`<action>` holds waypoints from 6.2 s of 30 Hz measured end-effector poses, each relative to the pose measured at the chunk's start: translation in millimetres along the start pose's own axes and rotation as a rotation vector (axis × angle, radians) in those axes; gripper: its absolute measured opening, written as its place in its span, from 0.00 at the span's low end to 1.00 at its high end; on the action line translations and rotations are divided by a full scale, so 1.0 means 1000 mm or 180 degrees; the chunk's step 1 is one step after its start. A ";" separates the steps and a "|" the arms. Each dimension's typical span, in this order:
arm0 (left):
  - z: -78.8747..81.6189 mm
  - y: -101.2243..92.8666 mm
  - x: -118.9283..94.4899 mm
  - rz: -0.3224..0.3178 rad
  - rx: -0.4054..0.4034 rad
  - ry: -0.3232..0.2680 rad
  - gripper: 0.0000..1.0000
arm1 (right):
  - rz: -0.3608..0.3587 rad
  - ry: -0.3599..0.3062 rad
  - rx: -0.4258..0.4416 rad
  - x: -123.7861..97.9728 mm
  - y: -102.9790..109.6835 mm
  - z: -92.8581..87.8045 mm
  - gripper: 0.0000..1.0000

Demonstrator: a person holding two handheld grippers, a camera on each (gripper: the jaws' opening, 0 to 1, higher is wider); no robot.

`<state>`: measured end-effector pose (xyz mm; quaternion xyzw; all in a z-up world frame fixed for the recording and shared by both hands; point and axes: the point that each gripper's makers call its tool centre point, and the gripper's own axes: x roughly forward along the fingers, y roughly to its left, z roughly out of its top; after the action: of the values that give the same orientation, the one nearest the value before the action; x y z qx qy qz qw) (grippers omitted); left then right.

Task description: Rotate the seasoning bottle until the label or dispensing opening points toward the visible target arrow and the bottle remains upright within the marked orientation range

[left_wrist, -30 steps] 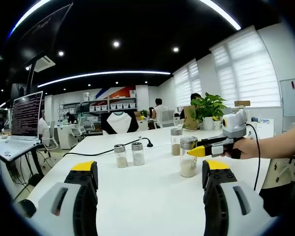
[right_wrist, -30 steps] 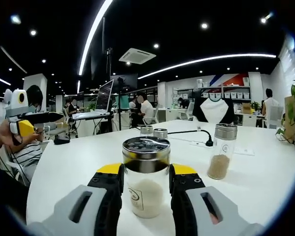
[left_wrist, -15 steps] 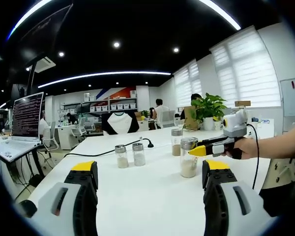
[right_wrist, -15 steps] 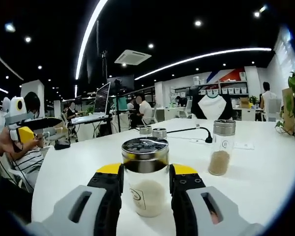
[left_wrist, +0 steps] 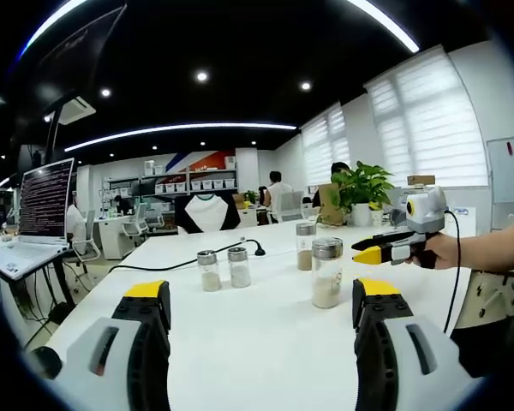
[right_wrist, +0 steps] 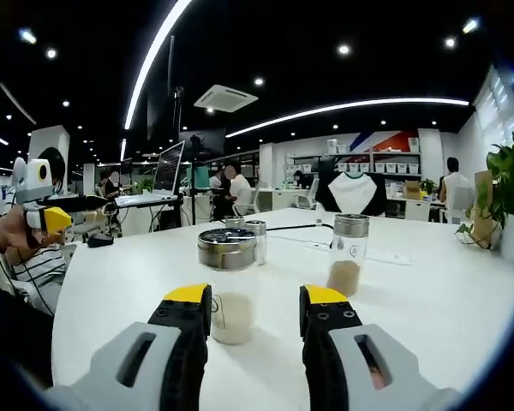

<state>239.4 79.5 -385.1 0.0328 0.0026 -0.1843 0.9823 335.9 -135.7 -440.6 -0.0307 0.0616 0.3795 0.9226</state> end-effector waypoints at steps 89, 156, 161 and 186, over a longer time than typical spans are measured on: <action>0.010 -0.010 0.021 -0.0092 0.0005 -0.0059 0.91 | -0.1118 0.0284 0.0304 0.135 -0.145 0.001 0.37; 0.010 -0.020 0.016 -0.0181 -0.0012 -0.0106 0.91 | -0.1048 0.0298 0.0333 -0.009 -0.046 -0.020 0.37; 0.010 -0.016 0.012 -0.0146 -0.0031 -0.0102 0.91 | -0.1027 0.0308 0.0330 -0.008 -0.043 -0.021 0.37; 0.016 -0.013 0.010 -0.0099 -0.0039 -0.0137 0.91 | -0.1294 0.0335 0.0347 -0.009 -0.044 -0.024 0.37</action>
<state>243.8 63.3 -370.5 0.0227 -0.0169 -0.2002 0.9793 358.7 -175.6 -462.5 -0.0123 0.1226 0.1795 0.9760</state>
